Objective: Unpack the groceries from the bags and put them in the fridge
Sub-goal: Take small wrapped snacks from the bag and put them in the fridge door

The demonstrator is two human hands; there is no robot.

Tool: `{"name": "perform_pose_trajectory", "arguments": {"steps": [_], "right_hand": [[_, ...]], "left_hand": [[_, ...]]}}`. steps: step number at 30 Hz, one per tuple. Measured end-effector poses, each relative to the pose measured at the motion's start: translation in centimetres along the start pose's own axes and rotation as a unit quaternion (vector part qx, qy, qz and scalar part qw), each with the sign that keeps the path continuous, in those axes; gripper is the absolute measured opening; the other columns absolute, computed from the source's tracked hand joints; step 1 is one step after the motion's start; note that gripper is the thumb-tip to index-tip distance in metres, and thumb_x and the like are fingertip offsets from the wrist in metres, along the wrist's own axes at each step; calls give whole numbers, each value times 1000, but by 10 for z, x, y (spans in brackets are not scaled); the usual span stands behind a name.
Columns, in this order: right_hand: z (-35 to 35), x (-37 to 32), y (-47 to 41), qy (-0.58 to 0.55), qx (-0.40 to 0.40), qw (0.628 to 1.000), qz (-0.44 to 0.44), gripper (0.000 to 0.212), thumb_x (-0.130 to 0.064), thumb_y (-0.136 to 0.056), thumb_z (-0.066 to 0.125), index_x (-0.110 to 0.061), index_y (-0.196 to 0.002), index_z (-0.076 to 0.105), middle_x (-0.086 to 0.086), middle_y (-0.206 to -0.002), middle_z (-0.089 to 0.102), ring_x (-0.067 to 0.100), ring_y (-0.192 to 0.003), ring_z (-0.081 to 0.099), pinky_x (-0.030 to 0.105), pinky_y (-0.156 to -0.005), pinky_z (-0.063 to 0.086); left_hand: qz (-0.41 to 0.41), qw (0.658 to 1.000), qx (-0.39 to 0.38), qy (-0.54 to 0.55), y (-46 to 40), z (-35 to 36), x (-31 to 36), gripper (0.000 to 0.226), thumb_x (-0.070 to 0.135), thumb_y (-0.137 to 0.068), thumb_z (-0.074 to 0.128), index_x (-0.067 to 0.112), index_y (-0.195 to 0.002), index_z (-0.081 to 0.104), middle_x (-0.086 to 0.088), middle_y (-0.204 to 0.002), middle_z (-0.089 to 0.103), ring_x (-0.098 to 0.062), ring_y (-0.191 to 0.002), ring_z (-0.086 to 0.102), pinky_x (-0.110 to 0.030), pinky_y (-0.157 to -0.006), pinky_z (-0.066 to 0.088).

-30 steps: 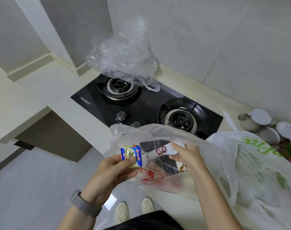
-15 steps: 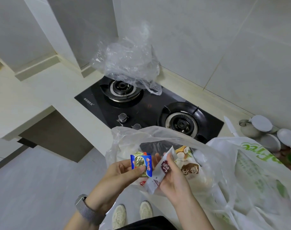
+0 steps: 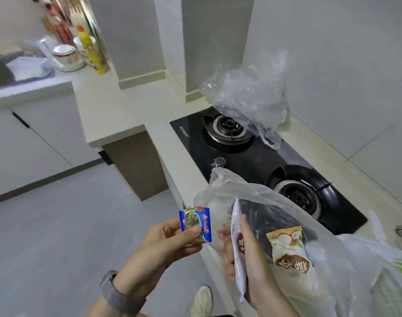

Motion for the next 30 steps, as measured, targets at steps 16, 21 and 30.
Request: {"name": "perform_pose_trajectory", "arguments": {"steps": [16,21,30], "right_hand": [[269,94,121,185,-278,942,-41,42,-35,-74,68,-3,-100,65,19,-88,72,28,-80,69,50,-80,55],[340,166,203,211,-359,908,-44,33,-35,-69,66,-8,-87,63,2,-69,72,15,-63,70,33,-65,58],[443,276,348,366,-544,754,-25,48,-52,-67,58,-11,-91,67,5,-78,74,18,-71,68,37,-75,54]], "left_hand": [[146,957,181,176,243,-177,-44,49,31,-67,75,4,-107,71,-19,-116,67,-22,-105,62,-47,-103,45],[193,929,229,219,342,-223,-80,49,26,-65,77,1,-107,70,-23,-106,67,-29,-95,62,-51,-87,53],[259,843,401,246,514,-286,-126,60,29,-44,91,5,-96,75,-22,-103,70,-30,-91,68,-37,-68,55]]}}
Point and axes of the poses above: each hand's wrist, its own y-axis away from the middle knuckle, its own z-axis out of the palm, x = y × z, the point moved 8 cm from there along -y, towards the middle knuckle
